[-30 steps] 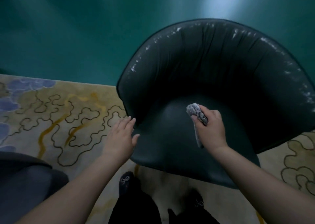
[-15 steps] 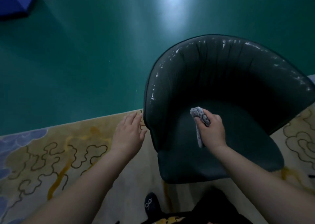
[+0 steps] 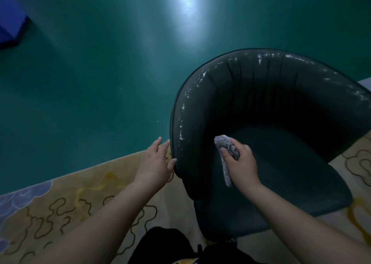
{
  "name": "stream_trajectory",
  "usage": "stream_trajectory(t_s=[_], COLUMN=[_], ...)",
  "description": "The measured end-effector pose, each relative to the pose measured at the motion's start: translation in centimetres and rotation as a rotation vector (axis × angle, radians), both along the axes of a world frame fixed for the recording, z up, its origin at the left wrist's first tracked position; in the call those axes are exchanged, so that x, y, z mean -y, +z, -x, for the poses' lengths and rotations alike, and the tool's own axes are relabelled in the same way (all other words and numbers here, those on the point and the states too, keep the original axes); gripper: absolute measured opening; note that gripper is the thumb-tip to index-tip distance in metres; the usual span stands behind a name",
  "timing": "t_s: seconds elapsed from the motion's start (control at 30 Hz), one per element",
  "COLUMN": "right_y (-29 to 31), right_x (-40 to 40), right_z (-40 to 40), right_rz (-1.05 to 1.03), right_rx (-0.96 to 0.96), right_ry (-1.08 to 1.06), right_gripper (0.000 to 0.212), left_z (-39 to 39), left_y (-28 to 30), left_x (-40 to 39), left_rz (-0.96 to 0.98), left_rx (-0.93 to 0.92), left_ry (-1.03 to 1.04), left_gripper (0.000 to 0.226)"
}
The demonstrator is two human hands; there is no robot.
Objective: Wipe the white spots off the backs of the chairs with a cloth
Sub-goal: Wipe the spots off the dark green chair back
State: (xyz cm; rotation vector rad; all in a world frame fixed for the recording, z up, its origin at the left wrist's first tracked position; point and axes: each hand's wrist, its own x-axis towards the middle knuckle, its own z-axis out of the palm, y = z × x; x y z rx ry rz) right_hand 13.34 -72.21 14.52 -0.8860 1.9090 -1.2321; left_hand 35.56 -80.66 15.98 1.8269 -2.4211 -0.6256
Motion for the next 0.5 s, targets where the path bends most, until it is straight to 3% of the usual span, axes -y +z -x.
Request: stream_trajectory(t_s=[0.3,0.5], right_y=[-2.3,-4.4], right_x=[3.8,7.1], right_z=[-3.7,-9.3], right_rz=[-0.050,-0.055], right_rx=[0.086,0.043], right_ry=[-0.091,-0.222], right_gripper=[0.045,0.051], left_z=[-0.6,-1.1], left_y=[-2.7,-4.2], left_x=[8.9,14.1], left_rz=[-0.194,-0.307], left_rx=[-0.069,-0.116], left_ry=[-0.111,-0.324], left_gripper=[0.081,0.093])
